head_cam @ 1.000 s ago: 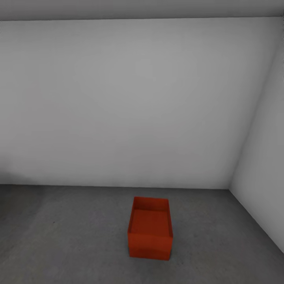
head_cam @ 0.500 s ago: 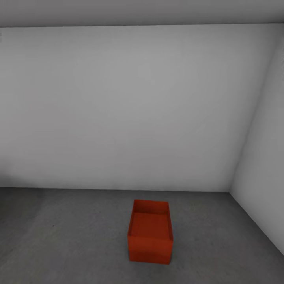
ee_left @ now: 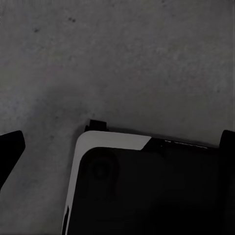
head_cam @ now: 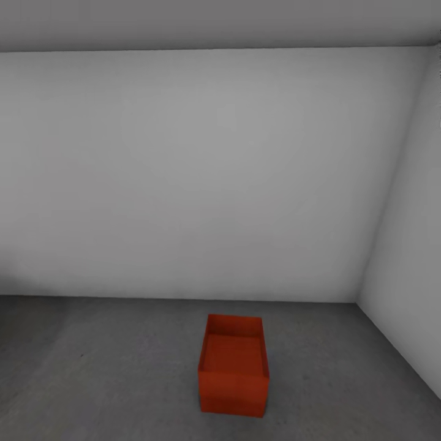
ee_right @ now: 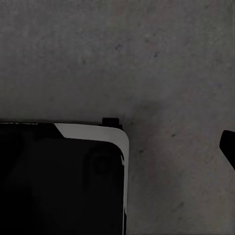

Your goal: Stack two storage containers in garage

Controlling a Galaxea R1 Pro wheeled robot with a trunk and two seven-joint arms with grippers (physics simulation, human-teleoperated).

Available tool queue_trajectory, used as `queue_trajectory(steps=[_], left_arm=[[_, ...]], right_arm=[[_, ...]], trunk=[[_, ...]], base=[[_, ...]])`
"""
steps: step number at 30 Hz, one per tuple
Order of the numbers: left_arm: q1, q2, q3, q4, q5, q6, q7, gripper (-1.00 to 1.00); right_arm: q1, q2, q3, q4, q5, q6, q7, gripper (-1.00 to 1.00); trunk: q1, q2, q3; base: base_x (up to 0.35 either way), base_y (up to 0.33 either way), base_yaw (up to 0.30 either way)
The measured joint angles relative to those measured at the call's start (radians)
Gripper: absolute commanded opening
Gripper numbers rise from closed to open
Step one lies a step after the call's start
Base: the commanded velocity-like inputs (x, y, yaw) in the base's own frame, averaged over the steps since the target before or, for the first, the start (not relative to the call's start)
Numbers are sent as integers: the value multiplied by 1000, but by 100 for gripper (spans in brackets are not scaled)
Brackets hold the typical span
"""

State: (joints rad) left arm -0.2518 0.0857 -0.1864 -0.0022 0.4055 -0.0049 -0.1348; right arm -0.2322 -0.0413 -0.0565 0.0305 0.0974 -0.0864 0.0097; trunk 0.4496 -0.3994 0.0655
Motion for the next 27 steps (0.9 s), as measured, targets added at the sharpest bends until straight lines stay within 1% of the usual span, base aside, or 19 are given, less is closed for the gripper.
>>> queue_trajectory(steps=[10,13,15,27], left_arm=[[0,-6,0,-2,-2,-13,2,100],[-1,-7,0,-3,0,-28,2,100],[-1,-8,0,-8,-7,-35,2,100],[0,-4,-3,-16,-10,-39,2,100]], right_arm=[[0,-1,0,0,-1,2,-1,100],[0,-2,-1,-1,-1,1,-6,100],[0,-4,-1,-1,-1,-2,-10,100],[0,-7,-2,-1,-2,4,-15,100]], trunk=[[0,0,14],[0,0,14],[0,0,15],[0,0,15]], base=[[0,0,0],[0,0,0],[0,0,0],[0,0,0]])
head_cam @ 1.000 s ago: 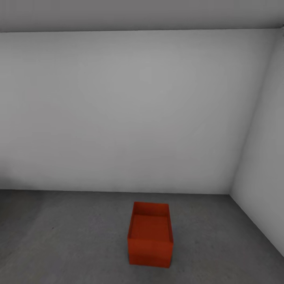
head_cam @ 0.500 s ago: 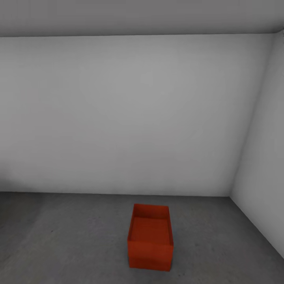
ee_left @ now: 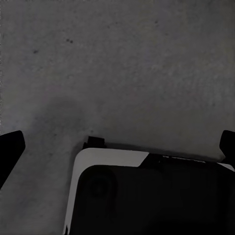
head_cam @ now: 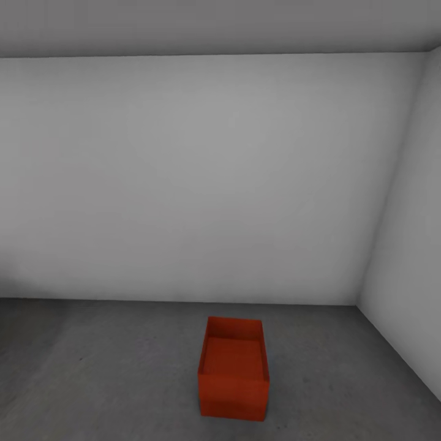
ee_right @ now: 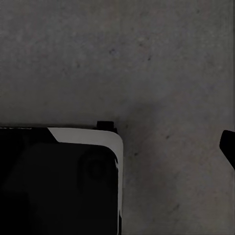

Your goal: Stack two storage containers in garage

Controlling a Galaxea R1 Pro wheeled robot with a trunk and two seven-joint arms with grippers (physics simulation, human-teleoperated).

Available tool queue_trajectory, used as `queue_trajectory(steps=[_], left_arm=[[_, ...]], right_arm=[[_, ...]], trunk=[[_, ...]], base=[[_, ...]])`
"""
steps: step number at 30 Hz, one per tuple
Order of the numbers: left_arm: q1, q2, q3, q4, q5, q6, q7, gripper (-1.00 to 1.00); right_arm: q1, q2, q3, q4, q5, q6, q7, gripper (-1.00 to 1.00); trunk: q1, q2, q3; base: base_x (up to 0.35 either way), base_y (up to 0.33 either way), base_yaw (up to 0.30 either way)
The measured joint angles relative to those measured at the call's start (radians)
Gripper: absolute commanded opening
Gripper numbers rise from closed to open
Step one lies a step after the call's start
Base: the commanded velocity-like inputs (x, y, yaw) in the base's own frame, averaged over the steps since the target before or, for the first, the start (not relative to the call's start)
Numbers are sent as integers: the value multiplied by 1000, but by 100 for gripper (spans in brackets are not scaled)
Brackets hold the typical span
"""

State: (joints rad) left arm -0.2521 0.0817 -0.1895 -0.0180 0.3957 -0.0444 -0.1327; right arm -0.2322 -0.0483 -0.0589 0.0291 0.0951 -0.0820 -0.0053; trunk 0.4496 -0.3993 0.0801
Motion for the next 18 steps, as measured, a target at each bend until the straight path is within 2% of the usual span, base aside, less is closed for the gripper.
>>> queue_trajectory(steps=[18], left_arm=[[0,-1,3,0,3,0,0,100]], right_arm=[[0,5,0,1,1,0,1,100]], trunk=[[0,0,0]], base=[[0,0,0]])
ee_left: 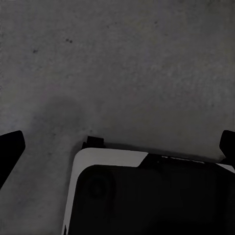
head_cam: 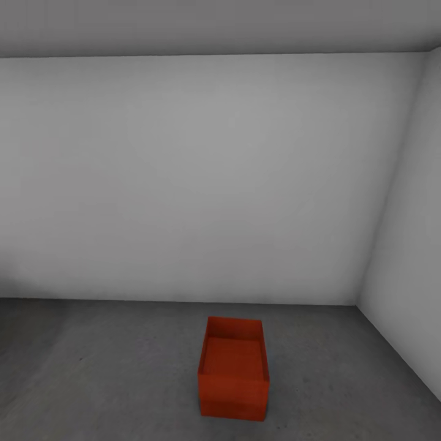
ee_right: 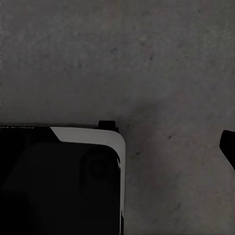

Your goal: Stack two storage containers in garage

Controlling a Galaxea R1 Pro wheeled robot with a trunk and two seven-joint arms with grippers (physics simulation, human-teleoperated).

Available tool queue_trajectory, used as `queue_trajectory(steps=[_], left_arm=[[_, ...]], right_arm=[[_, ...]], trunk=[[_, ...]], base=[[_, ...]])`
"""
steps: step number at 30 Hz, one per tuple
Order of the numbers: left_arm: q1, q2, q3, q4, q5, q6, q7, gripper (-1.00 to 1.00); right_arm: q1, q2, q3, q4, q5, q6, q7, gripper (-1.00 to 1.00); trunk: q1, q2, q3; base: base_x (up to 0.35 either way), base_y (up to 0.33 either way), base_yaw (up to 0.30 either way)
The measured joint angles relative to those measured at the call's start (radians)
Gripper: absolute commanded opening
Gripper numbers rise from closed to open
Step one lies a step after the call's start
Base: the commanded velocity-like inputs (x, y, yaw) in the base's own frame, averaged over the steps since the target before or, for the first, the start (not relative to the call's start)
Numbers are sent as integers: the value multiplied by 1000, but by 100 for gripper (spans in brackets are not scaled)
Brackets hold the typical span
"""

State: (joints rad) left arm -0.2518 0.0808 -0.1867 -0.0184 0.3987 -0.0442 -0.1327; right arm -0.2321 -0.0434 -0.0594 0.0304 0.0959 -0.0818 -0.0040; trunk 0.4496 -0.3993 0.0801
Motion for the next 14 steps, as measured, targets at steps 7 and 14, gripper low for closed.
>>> queue_trajectory(steps=[7,14], left_arm=[[0,-2,0,0,1,0,0,100],[0,2,-2,0,-2,0,0,100]], right_arm=[[0,-3,2,-2,6,-9,0,100],[0,1,3,-2,3,-7,0,100]], trunk=[[0,0,0],[0,0,0]], base=[[0,0,0],[0,0,0]])
